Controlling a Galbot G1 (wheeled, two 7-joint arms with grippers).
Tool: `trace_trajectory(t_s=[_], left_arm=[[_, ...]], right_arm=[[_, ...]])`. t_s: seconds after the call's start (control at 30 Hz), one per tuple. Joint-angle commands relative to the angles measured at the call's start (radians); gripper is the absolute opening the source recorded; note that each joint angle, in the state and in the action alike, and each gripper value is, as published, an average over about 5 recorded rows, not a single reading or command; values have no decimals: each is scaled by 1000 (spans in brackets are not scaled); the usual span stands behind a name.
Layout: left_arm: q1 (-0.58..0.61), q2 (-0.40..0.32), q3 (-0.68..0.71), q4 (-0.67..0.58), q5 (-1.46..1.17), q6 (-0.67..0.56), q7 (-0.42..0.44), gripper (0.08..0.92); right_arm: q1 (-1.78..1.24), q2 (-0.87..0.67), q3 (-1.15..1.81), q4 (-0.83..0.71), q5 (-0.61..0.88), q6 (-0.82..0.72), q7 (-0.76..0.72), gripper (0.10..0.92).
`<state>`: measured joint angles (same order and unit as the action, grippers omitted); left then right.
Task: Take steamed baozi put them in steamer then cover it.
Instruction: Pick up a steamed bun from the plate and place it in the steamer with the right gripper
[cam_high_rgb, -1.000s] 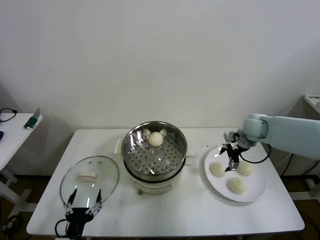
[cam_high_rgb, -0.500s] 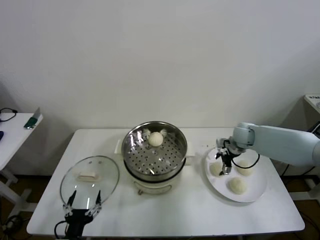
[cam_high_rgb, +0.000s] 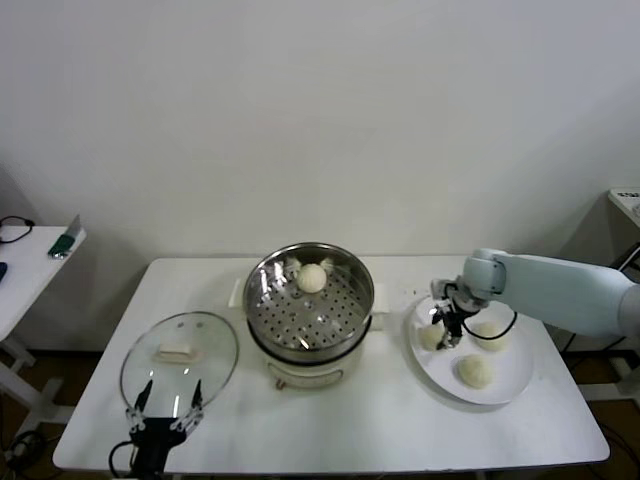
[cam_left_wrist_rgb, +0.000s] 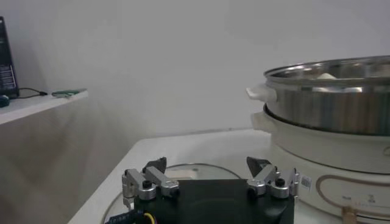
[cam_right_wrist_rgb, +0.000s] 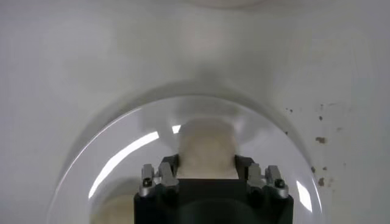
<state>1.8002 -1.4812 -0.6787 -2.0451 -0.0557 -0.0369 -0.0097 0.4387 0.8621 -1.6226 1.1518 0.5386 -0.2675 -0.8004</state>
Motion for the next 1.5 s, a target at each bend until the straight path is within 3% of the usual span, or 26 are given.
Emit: trace_trajectory(t_s=[0.03,0.2,0.37,0.7,1.07,1.5], left_arm=[[0,0,0,1,0,0,-1,823],[-5,0,4,-5,1,2,0,823],[-6,5,8,-12,1,5,1,823],[-19,6,17,-13,0,8,3,823],[-17,7,10,-13,-2,10,3,823],[-22,10,12,-2,1,8,1,823]], right_arm=[[114,3,-37,10,18,10,-32,611],[439,25,-184,74,125,49,-113,611],[724,95,-239,164,324,48,-170,611],[679,379,18,316,590,-139,42,611],[425,585,-5,204,535,-198,151,616],[232,649,-50,11,409,-195,164,619]])
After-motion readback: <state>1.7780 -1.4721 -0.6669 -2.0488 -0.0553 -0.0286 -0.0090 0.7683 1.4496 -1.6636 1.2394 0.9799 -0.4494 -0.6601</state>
